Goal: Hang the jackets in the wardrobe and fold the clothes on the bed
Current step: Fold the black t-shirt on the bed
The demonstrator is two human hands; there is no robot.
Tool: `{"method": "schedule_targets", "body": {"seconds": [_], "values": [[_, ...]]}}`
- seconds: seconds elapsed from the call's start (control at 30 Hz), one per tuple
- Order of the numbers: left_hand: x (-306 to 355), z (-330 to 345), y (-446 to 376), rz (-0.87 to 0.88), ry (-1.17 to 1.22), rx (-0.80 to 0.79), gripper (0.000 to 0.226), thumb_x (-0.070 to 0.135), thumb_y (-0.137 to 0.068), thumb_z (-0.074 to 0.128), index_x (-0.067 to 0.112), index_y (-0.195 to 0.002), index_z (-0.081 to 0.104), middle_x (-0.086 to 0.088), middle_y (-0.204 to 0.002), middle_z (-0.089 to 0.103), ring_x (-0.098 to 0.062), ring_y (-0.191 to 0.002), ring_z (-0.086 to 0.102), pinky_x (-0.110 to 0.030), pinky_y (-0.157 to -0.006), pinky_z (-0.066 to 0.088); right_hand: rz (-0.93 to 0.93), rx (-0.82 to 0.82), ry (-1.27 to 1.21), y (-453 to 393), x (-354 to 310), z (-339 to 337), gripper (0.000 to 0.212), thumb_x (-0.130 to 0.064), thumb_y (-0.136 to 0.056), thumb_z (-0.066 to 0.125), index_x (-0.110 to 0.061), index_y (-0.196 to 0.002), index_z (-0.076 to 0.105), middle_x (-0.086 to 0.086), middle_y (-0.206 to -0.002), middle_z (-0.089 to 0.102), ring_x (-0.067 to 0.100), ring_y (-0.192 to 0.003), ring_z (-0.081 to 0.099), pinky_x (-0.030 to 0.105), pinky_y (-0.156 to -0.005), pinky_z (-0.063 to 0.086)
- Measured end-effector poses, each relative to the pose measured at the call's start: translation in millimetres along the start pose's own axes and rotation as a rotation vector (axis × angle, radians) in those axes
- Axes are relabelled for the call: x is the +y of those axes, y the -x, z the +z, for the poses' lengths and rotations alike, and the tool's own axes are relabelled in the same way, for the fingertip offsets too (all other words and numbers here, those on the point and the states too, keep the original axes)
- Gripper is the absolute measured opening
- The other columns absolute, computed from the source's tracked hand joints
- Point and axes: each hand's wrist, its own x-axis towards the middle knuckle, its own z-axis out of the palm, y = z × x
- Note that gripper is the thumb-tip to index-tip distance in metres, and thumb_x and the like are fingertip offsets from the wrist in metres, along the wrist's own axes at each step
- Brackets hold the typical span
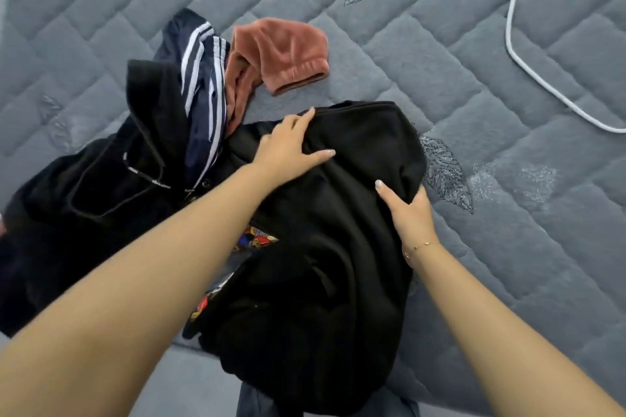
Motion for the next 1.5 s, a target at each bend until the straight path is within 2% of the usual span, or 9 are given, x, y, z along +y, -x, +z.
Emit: {"method": "schedule_targets", "body": {"seconds": [0.17,0.3,0.47,0.63,0.87,1.0,1.1,1.37,1.5], "values": [[13.0,16.3,-5.1,0.003,0.079,0.201,0.021,0.036,-0.092,0.062,0.022,-0.108,0.065,0.003,-0.109,0.059,-0.021,-0.111,0.051,-0.034,-0.090,0.023,-0.081,0.111,0.007,3.1,2.5,-26.2,0.034,-0.016,-0.091,0.067,-0.017,-0.124,0.060,-0.005,-0.114,0.068,0.008,-0.104,0.065,0.025,-0.089,0.052],[45.6,24.3,35.6,0.193,0.121,0.150,0.011,0.032,-0.090,0.063,0.024,-0.097,0.058,0.013,-0.102,0.057,-0.017,-0.120,0.043,-0.036,-0.112,0.001,-0.011,0.136,0.059,39.4,31.5,-73.3,0.033,-0.018,-0.093,0.064,-0.023,-0.125,0.059,-0.010,-0.116,0.067,0.001,-0.105,0.063,0.023,-0.091,0.052],[69.5,45.0,111.4,0.130,0.286,-0.042,0.015,0.030,-0.095,0.059,0.017,-0.101,0.051,-0.004,-0.080,0.064,-0.028,-0.082,0.058,-0.040,-0.072,0.044,0.126,0.138,0.090,67.1,46.7,-130.0,0.033,0.008,-0.090,0.052,-0.019,-0.106,0.062,0.007,-0.120,0.063,0.014,-0.109,0.060,0.019,-0.086,0.048],[73.9,52.0,161.2,0.200,0.319,-0.115,0.015,0.030,-0.095,0.060,0.021,-0.106,0.056,0.001,-0.088,0.066,-0.021,-0.085,0.060,-0.037,-0.079,0.047,0.042,0.170,0.195,65.2,10.5,-135.3,0.020,-0.034,-0.096,0.056,-0.026,-0.114,0.059,-0.007,-0.108,0.063,0.011,-0.105,0.058,0.035,-0.091,0.047],[83.9,48.9,181.6,0.317,0.347,-0.150,0.011,0.029,-0.093,0.063,0.026,-0.101,0.056,0.015,-0.086,0.062,-0.007,-0.081,0.057,-0.014,-0.067,0.038,0.268,-0.107,0.390,64.9,-33.9,-60.5,0.121,-0.090,-0.051,0.057,-0.026,-0.150,0.028,-0.009,-0.143,0.046,0.016,-0.132,0.044,0.047,-0.109,0.038],[88.2,53.0,201.5,0.309,0.487,-0.207,0.011,0.032,-0.092,0.065,0.030,-0.097,0.055,0.018,-0.082,0.061,-0.001,-0.081,0.057,-0.012,-0.067,0.038,0.105,-0.026,0.540,83.4,-17.2,-57.4,0.026,-0.036,-0.077,0.075,-0.019,-0.090,0.058,-0.009,-0.073,0.054,0.005,-0.067,0.049,0.018,-0.057,0.036],[87.1,59.7,216.7,0.253,0.552,-0.258,0.013,0.035,-0.090,0.067,0.031,-0.088,0.054,0.017,-0.078,0.061,0.005,-0.080,0.056,-0.009,-0.067,0.039,-0.063,0.187,0.467,100.7,3.0,-71.9,0.039,-0.002,-0.083,0.059,-0.016,-0.058,0.033,-0.003,-0.055,0.024,0.010,-0.054,0.023,0.026,-0.049,0.019],[89.0,43.2,191.4,0.192,0.661,-0.603,0.015,0.047,-0.087,0.066,0.032,-0.088,0.065,0.013,-0.088,0.071,0.000,-0.083,0.066,-0.024,-0.078,0.052,0.223,0.438,-0.501,143.9,18.1,-124.2,0.017,-0.007,-0.100,0.045,-0.013,-0.099,0.060,0.005,-0.089,0.062,0.014,-0.073,0.059,0.027,-0.066,0.047],[113.6,28.4,112.1,0.164,0.598,-0.053,0.021,0.023,-0.091,0.068,0.016,-0.109,0.058,-0.001,-0.114,0.061,-0.009,-0.080,0.062,-0.040,-0.093,0.052,0.309,0.354,-0.767,144.8,17.6,-146.8,0.017,-0.014,-0.102,0.047,-0.008,-0.097,0.062,0.005,-0.088,0.069,0.014,-0.074,0.066,0.025,-0.063,0.057]]}}
